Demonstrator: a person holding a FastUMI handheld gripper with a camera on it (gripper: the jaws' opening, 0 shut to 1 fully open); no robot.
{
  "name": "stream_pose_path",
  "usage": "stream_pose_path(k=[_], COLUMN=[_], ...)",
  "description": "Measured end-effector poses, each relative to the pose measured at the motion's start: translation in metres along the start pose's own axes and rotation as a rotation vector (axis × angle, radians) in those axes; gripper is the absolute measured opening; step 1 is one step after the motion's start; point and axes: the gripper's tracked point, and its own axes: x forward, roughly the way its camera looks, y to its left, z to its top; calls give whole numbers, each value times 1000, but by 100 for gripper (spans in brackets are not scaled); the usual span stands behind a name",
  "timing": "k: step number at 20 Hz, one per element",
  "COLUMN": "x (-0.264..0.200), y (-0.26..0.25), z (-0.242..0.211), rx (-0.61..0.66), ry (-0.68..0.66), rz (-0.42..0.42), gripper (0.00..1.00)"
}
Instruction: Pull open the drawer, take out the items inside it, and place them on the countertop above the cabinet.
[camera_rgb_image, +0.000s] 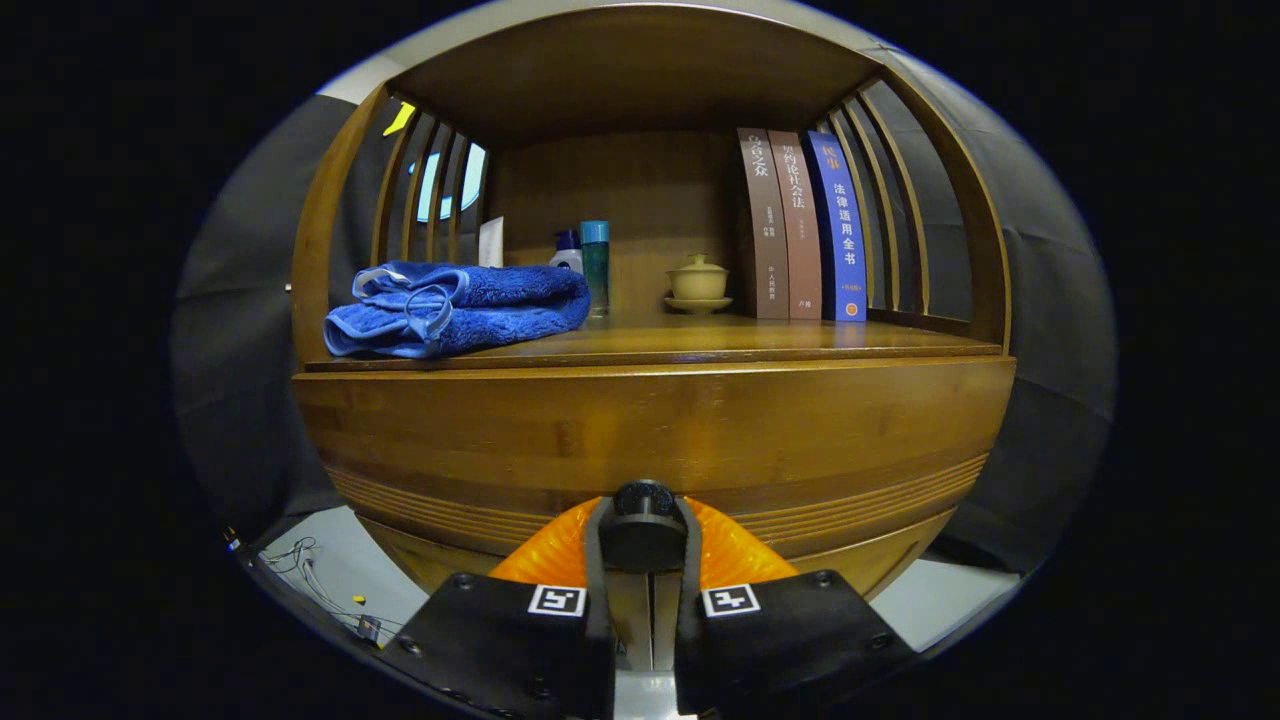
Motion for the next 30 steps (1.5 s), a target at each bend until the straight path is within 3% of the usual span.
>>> stream_pose_path(k=[20, 30], x=[-122, -133], y=[2, -2], z=[-26, -34], rx=[45, 31], ry=[34, 43], rz=[11, 12], gripper=[27, 27])
